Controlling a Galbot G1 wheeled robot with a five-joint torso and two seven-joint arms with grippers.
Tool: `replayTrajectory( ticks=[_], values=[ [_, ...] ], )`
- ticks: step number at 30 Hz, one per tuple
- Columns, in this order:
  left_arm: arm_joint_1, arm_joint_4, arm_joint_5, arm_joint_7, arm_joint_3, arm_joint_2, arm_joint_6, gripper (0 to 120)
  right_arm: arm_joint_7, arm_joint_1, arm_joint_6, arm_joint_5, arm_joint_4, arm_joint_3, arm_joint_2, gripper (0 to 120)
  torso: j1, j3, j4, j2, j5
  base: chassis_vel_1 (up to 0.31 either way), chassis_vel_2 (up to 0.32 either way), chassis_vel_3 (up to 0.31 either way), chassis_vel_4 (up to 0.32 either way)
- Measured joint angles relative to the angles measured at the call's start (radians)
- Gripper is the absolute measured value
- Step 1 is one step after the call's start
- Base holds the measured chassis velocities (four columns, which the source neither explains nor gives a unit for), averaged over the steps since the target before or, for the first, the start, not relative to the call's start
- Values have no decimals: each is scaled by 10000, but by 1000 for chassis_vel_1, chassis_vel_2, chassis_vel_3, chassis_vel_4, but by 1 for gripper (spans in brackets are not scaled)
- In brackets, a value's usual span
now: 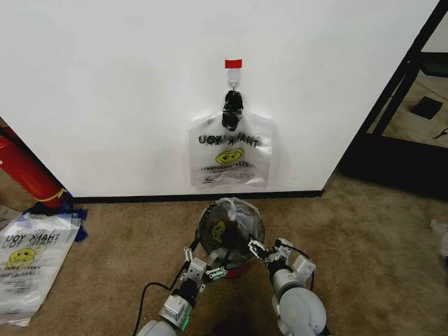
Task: Pick up the garbage bag from the wall and place it over the trash bin.
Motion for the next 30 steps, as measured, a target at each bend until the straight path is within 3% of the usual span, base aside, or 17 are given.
replayTrajectory(
  ticks=[4,10,18,22,25,30],
  values=[
    [-49,172,144,2,6,-57,-34,100,49,27,-34,257,66,20,-15,100,0,-1,1,0,0,0,0,0,0],
    [17,74,134,-13,-24,-61,-21,100,406,140,-703,2096,567,394,-170,100,0,0,1,0,0,0,0,0,0],
    [26,-191,-48,-39,-51,-58,18,100,276,30,-1237,2481,1350,611,-446,100,0,1,1,-1,0,0,0,0,0],
    [101,-717,-434,36,-127,-27,-87,100,-108,-192,-956,1548,1580,669,-603,100,0,1,0,-2,0,0,0,0,0],
    [344,-1832,-1385,354,-367,192,-337,100,-1026,-545,20,-159,2062,785,-715,100,0,0,0,-1,2,0,0,0,0],
    [697,-2881,-2383,444,-872,216,-369,100,-1676,-915,1285,-1550,2664,894,-613,100,0,0,1,-1,2,0,0,0,0]
  ],
)
